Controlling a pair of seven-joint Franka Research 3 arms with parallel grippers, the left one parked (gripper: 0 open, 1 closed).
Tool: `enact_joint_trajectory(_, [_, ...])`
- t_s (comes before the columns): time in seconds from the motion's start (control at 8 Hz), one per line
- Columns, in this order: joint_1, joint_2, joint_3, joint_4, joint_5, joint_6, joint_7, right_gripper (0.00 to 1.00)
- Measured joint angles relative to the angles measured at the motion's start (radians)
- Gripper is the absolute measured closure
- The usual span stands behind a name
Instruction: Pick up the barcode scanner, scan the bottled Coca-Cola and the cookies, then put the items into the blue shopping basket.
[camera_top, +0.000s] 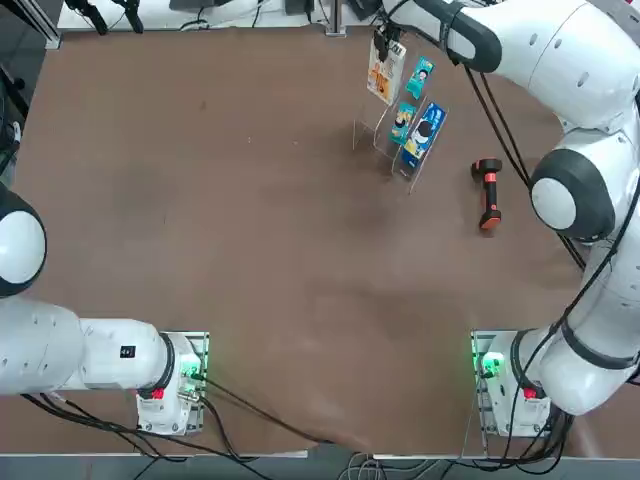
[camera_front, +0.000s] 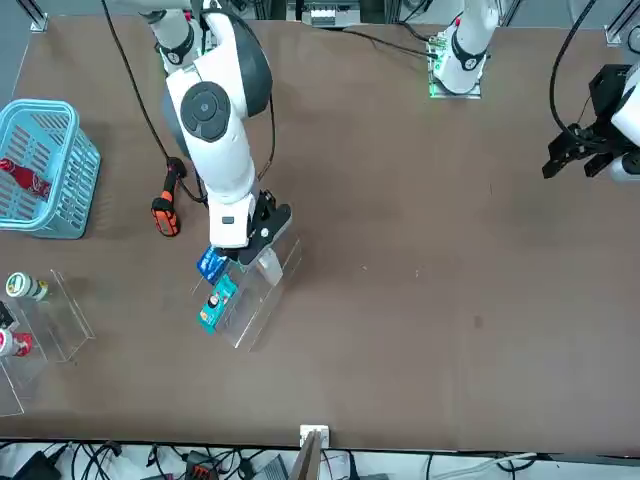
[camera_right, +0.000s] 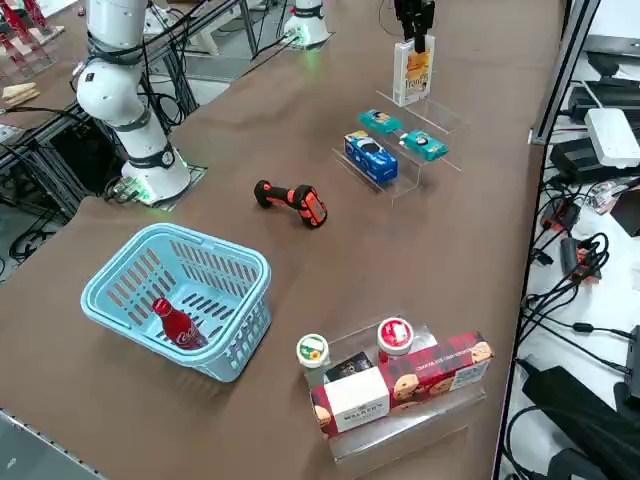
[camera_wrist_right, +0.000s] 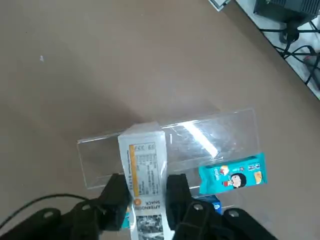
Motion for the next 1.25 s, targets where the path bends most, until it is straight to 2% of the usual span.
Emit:
enact_joint_trajectory(0.38, [-0.005, 0.0, -0.004, 0.014, 0.003, -0.035, 0.0, 0.63])
enact_joint_trajectory(0.62, [-0.065, -0.009, -0.012, 0.113, 0.059, -0.209, -0.007, 0.65])
enact_joint_trajectory(0.88, [-0.222, -0.067, -0.024, 0.194, 0.132, -0.415, -0.044, 0.65])
enact_joint_trajectory(1.12, [-0.465, -0.14, -0.032, 0.195, 0.16, -0.614, -0.182, 0.65])
enact_joint_trajectory(1.25, [-0.579, -0.158, -0.034, 0.174, 0.127, -0.661, -0.264, 0.65])
